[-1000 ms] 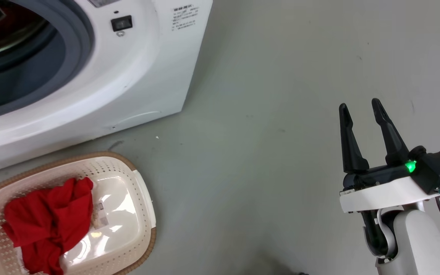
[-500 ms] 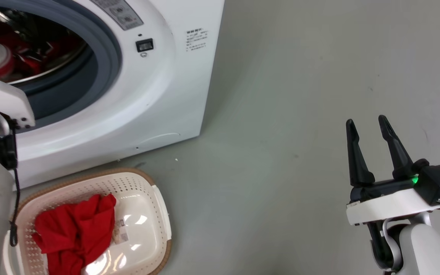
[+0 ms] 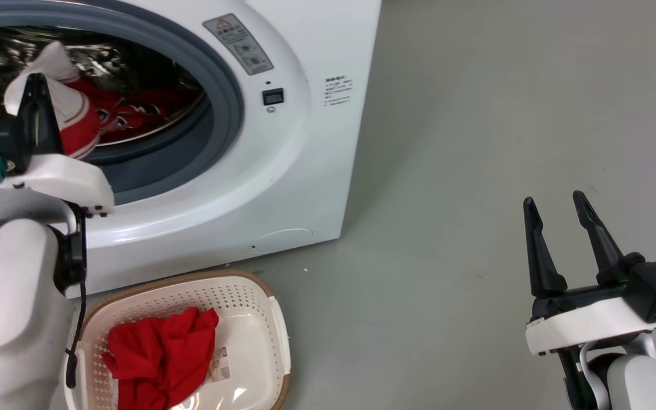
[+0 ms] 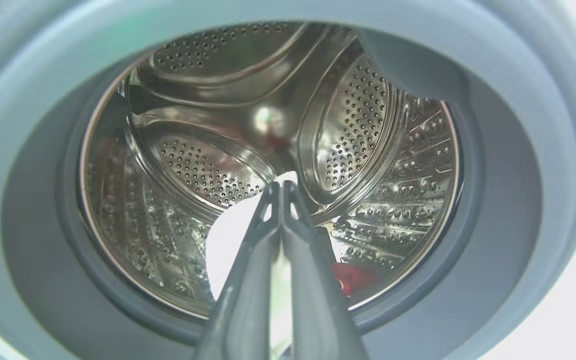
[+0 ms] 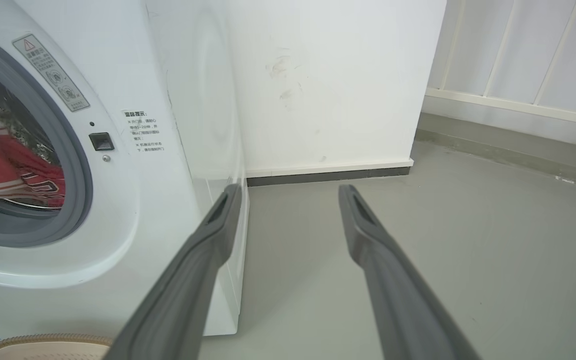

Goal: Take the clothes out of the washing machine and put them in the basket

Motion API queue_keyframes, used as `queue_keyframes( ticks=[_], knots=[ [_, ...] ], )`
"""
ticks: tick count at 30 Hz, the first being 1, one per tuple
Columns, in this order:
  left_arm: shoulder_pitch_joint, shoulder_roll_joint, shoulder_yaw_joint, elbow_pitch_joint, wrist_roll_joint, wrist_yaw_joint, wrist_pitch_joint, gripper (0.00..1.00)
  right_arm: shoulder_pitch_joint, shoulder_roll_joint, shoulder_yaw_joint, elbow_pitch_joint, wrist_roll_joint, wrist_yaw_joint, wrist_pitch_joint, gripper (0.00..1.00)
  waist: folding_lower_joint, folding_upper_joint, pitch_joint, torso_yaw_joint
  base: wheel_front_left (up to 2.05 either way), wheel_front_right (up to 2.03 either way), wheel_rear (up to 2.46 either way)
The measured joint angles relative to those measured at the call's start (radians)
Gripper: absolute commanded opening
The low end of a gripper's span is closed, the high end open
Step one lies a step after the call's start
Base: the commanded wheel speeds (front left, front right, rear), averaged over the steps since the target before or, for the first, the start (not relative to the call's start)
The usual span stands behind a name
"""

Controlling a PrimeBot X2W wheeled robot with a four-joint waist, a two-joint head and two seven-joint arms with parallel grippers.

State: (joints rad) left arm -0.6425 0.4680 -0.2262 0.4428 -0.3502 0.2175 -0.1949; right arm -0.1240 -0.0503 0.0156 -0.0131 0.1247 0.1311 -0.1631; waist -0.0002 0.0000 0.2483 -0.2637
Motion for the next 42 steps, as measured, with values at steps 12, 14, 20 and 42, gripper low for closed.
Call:
queue_keyframes(
  ticks=[12, 14, 20, 42],
  knots=[
    [0.171, 0.032, -0.026, -0.453, 0.037, 0.104, 0.141, 0.0, 0.032, 0.0, -0.011, -0.049, -0.012, 0.0, 0.041, 1.0, 0.0, 0.0, -0.048, 0.076, 0.0, 0.0, 0.0],
    [0.19, 0.036, -0.031, -0.522, 0.048, 0.119, 0.16, 0.0, 0.034, 0.0, -0.013, -0.053, -0.012, 0.0, 0.043, 1.0, 0.0, 0.0, -0.05, 0.088, 0.0, 0.0, 0.0],
    [0.251, 0.044, -0.05, -0.681, 0.076, 0.159, 0.199, 0.0, 0.036, 0.0, -0.012, -0.065, -0.014, 0.0, 0.052, 1.0, 0.0, 0.0, -0.042, 0.119, 0.0, 0.0, 0.0],
    [0.66, -0.153, -0.154, -0.545, -0.096, 0.208, 0.136, 0.0, 0.026, 0.0, -0.021, -0.128, -0.061, 0.0, 0.094, 1.0, 0.0001, 0.0, 0.017, 0.229, 0.0, 0.0, 0.0]
  ],
)
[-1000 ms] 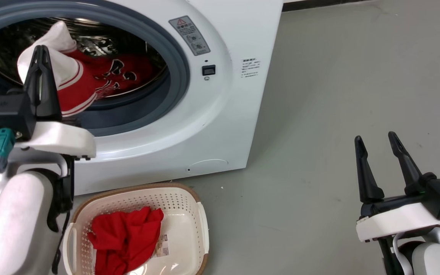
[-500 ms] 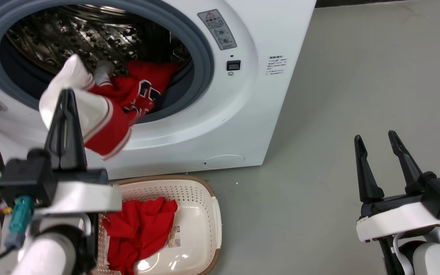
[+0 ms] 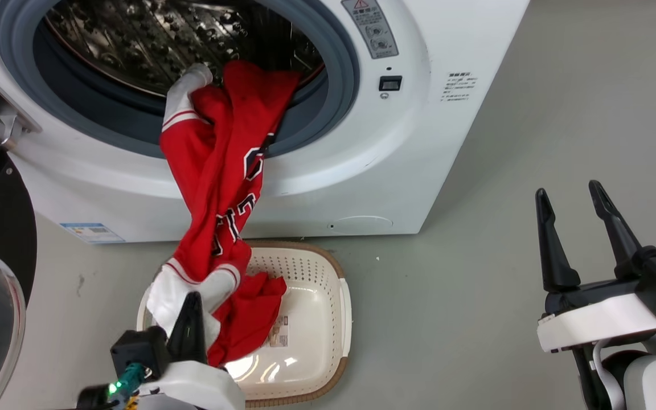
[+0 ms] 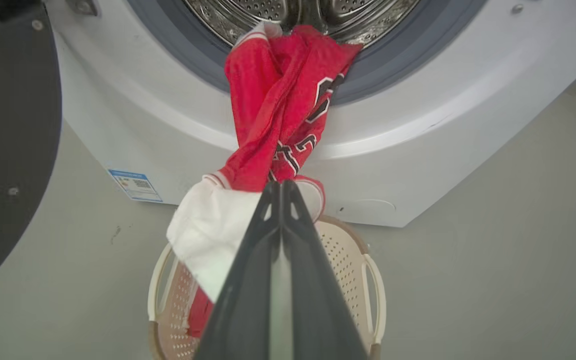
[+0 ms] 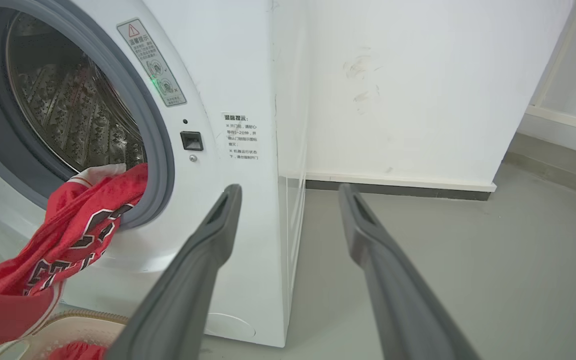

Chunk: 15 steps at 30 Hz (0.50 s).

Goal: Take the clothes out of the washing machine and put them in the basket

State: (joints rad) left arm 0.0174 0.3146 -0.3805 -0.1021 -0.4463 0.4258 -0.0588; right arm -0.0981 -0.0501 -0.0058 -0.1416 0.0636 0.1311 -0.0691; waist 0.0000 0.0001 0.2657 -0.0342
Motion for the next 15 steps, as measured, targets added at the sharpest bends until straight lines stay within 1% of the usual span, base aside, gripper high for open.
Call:
queue_keyframes(
  ticks=[4, 8, 12, 15],
  knots=[
    [-0.016, -0.04, 0.005, 0.155, -0.042, -0.046, -0.061, 0.0, -0.009, 0.0, 0.005, -0.01, -0.004, 0.0, 0.004, 1.0, 0.0, 0.0, 0.026, 0.004, 0.0, 0.0, 0.0],
    [-0.064, -0.071, 0.016, 0.296, -0.068, -0.079, -0.114, 0.0, -0.023, 0.0, 0.007, -0.015, -0.007, 0.0, 0.007, 1.0, 0.0, 0.0, 0.054, -0.005, 0.0, 0.0, 0.0],
    [-0.136, -0.086, 0.031, 0.421, -0.086, -0.117, -0.148, 0.0, -0.036, 0.0, 0.007, -0.017, -0.006, 0.0, 0.005, 1.0, 0.0001, 0.0, 0.09, -0.023, 0.0, 0.0, 0.0],
    [-0.208, -0.086, 0.036, 0.499, -0.085, -0.136, -0.158, 0.0, -0.053, 0.0, 0.009, -0.025, -0.005, 0.0, 0.001, 1.0, 0.0001, -0.0001, 0.124, -0.039, 0.0, 0.0, 0.0]
  ],
)
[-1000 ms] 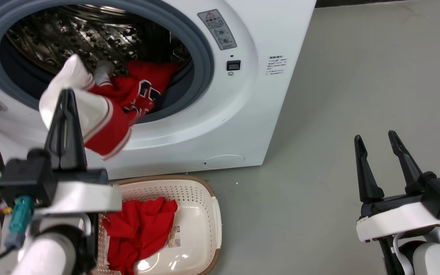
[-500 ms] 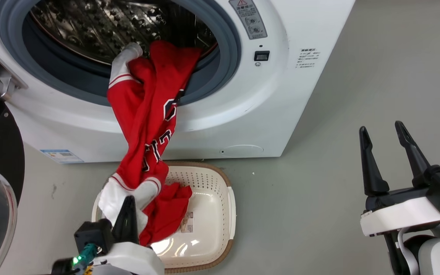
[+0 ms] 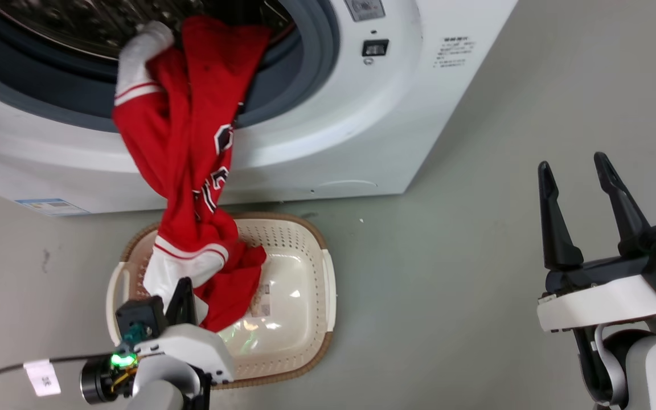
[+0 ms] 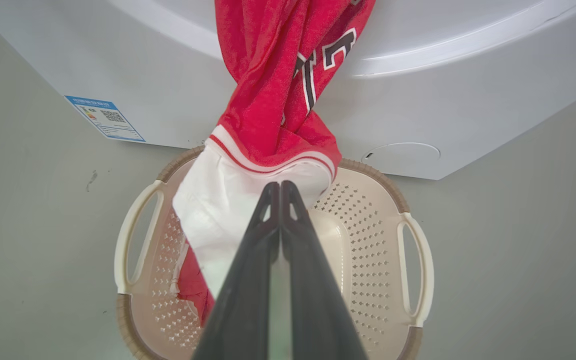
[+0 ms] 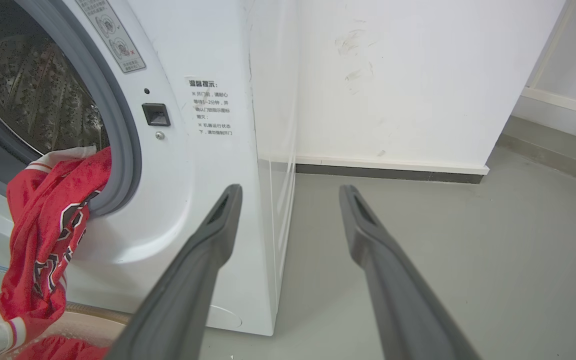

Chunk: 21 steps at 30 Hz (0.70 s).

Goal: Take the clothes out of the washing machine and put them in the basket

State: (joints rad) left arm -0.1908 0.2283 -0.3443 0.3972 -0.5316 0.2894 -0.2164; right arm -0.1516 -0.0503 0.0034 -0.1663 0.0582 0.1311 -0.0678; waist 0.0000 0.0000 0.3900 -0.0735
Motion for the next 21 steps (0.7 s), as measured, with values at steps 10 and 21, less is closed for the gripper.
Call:
queue_keyframes(
  ticks=[10, 21],
  knots=[
    [-0.232, 0.021, 0.026, 0.322, -0.002, -0.077, -0.025, 0.0, -0.057, 0.0, 0.024, 0.032, 0.031, 0.0, -0.047, 1.0, 0.0001, 0.0, 0.133, -0.097, 0.0, 0.0, 0.0],
    [-0.401, 0.057, 0.059, 0.565, -0.021, -0.133, -0.038, 0.0, -0.096, 0.0, 0.043, 0.074, 0.044, 0.0, -0.094, 1.0, 0.0002, 0.0, 0.22, -0.173, 0.0, 0.0, 0.0]
  ],
)
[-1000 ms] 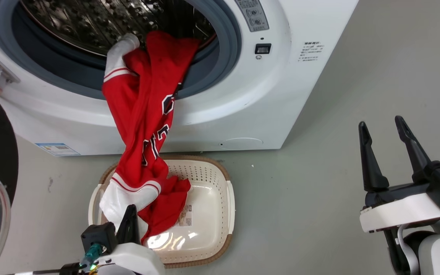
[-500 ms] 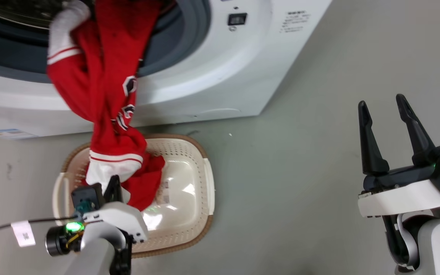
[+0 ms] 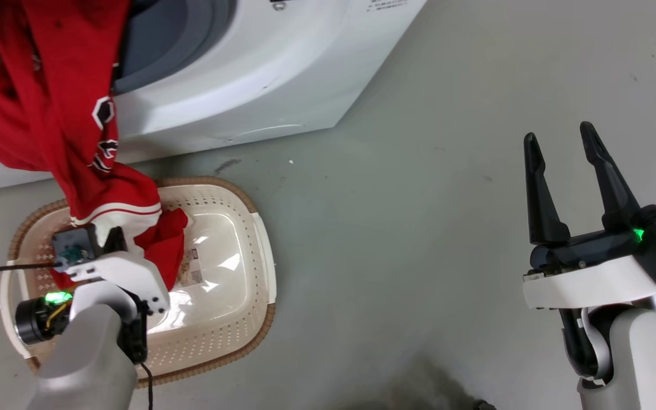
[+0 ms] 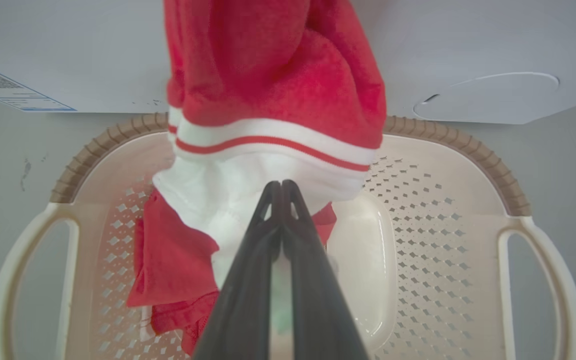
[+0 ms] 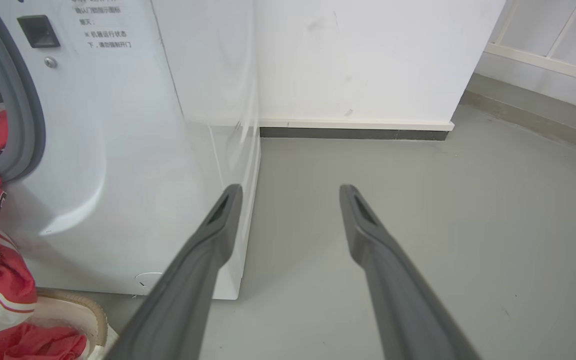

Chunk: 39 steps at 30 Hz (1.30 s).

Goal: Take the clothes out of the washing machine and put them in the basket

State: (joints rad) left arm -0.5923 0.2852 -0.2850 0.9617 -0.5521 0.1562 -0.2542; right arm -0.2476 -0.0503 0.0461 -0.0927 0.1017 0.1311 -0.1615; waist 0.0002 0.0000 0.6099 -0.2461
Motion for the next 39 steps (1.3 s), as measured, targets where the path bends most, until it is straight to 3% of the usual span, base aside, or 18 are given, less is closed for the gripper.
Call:
queue_keyframes(
  ticks=[5, 6, 7, 9, 10, 17, 29, 39],
  knots=[
    [-0.056, 0.003, 0.021, 0.066, -0.016, -0.033, -0.005, 0.0, -0.008, 0.0, 0.005, 0.017, 0.004, 0.0, -0.014, 1.0, 0.0, 0.0, 0.018, -0.015, 0.0, 0.0, 0.0],
    [-0.066, 0.004, 0.024, 0.078, -0.018, -0.038, -0.005, 0.16, -0.011, 0.0, 0.005, 0.021, 0.005, 0.0, -0.015, 1.0, -0.0001, 0.0, 0.019, -0.016, 0.0, 0.0, 0.0],
    [-0.074, 0.006, 0.026, 0.09, -0.02, -0.042, -0.006, 0.4, -0.014, 0.0, 0.007, 0.025, 0.005, 0.0, -0.016, 1.0, -0.0001, 0.0, 0.02, -0.018, 0.0, 0.0, 0.0],
    [-0.086, 0.008, 0.029, 0.108, -0.02, -0.046, -0.006, 0.96, -0.016, 0.0, 0.009, 0.033, 0.005, 0.0, -0.019, 1.0, 0.0, 0.0, 0.016, -0.019, 0.0, 0.0, 0.0],
    [-0.088, 0.008, 0.03, 0.111, -0.017, -0.047, -0.006, 1.0, -0.016, 0.0, 0.01, 0.038, 0.006, 0.0, -0.02, 1.0, -0.0001, 0.0, 0.011, -0.019, 0.0, 0.0, 0.0],
    [-0.003, -0.011, 0.069, 0.041, 0.02, -0.046, -0.007, 1.0, -0.006, 0.0, -0.007, 0.063, 0.015, 0.0, -0.03, 1.0, -0.0001, 0.0, -0.068, -0.013, 0.0, 0.0, 0.0],
    [0.212, -0.065, 0.167, -0.281, 0.153, -0.032, -0.009, 1.0, 0.068, 0.0, -0.029, 0.042, -0.003, 0.0, 0.011, 1.0, -0.0002, 0.0, -0.229, 0.044, 0.0, 0.0, 0.0],
    [0.2, -0.007, 0.158, -0.346, 0.216, -0.069, 0.017, 1.0, 0.094, 0.0, -0.023, 0.022, 0.009, 0.0, 0.026, 1.0, -0.0003, 0.0, -0.279, 0.062, 0.0, 0.0, 0.0]
  ],
)
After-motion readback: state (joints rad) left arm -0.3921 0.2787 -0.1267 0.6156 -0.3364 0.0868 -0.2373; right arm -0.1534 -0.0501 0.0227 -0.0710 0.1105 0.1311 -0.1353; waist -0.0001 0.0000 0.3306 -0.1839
